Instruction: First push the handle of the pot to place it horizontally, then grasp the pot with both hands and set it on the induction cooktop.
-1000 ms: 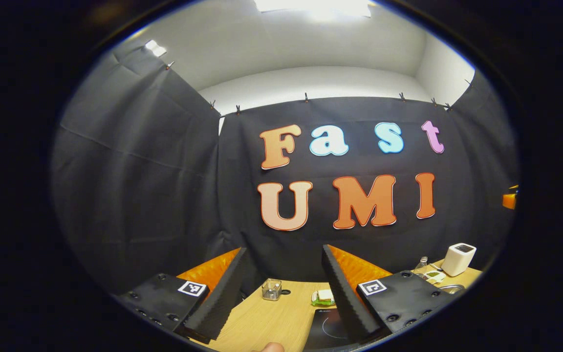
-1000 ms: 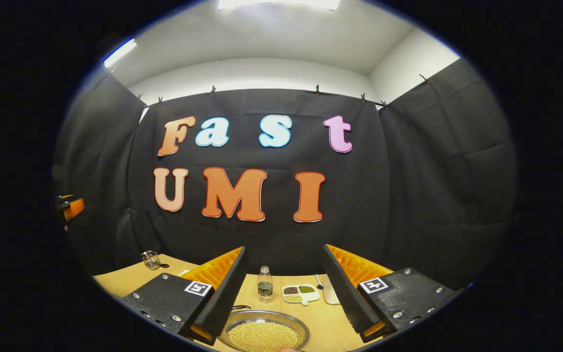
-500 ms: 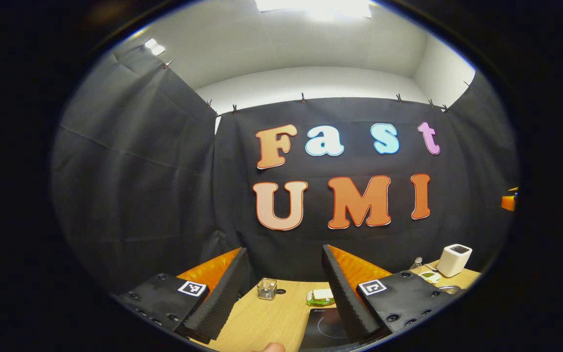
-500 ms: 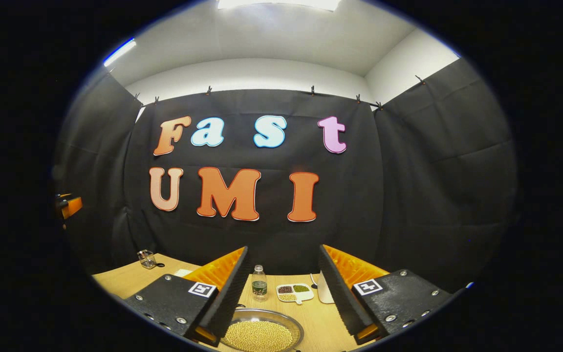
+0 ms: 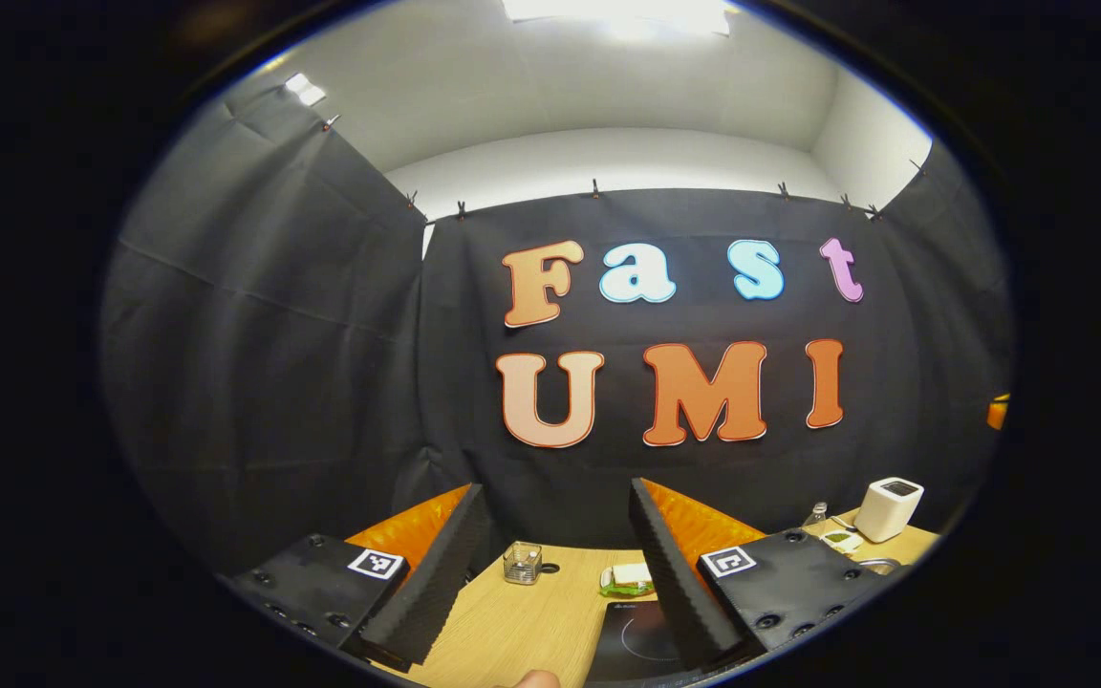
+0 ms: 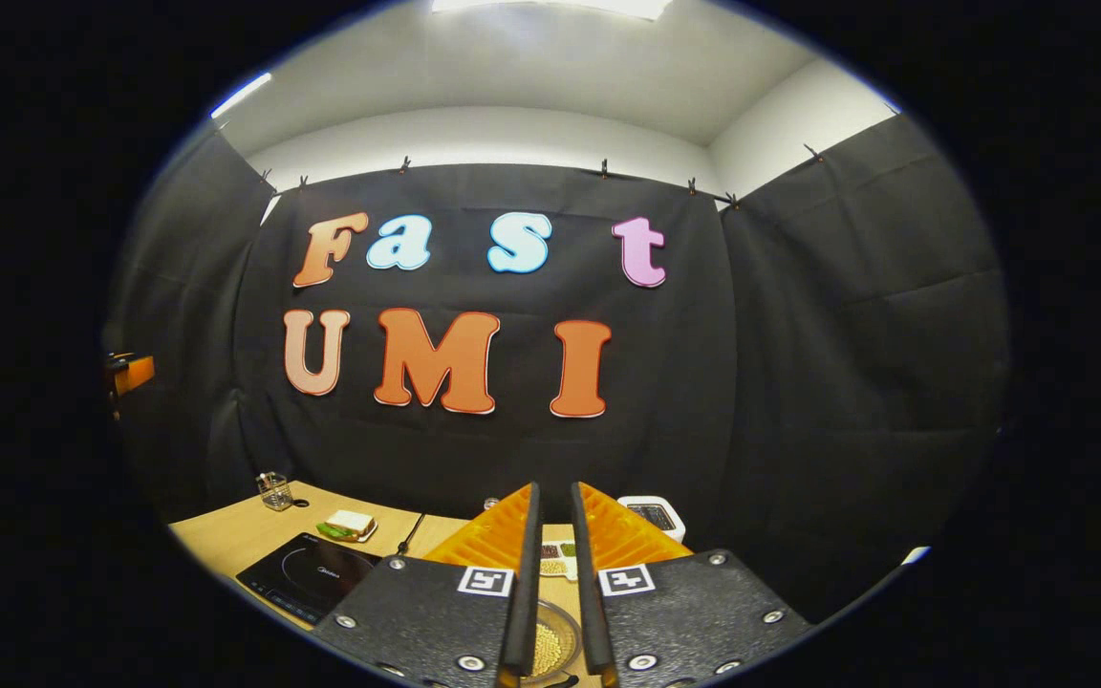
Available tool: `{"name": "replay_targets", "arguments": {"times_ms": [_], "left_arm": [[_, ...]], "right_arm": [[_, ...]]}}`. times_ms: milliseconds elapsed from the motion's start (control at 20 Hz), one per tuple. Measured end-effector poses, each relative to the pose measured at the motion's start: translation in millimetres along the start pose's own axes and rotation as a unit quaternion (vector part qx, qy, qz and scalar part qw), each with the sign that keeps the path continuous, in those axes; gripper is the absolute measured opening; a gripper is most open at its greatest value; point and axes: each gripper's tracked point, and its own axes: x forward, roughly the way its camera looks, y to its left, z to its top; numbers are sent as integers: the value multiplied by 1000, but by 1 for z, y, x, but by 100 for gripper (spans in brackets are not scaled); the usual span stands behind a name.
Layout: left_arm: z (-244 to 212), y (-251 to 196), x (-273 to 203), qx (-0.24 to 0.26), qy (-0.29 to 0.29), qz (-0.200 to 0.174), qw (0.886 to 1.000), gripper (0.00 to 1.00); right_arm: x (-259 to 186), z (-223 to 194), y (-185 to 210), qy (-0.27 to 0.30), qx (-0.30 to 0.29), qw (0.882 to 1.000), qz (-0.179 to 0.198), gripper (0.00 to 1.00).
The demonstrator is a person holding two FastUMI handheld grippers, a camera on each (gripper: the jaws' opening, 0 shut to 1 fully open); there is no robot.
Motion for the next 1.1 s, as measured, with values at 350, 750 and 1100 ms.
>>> {"name": "replay_targets", "arguments": {"times_ms": [350,750,1100], "left_arm": [[0,2,-3,-3,0,1,1000,98],[-2,-2,-5,-7,8,0,1000,99],[1,1,-8,0,7,8,1000,98]], "right_arm": [[-13,-74,-3,83,3,997,9,0],[-32,-178,6,212,21,976,34,0],[-54,-245,15,293,2,955,50,0]]}}
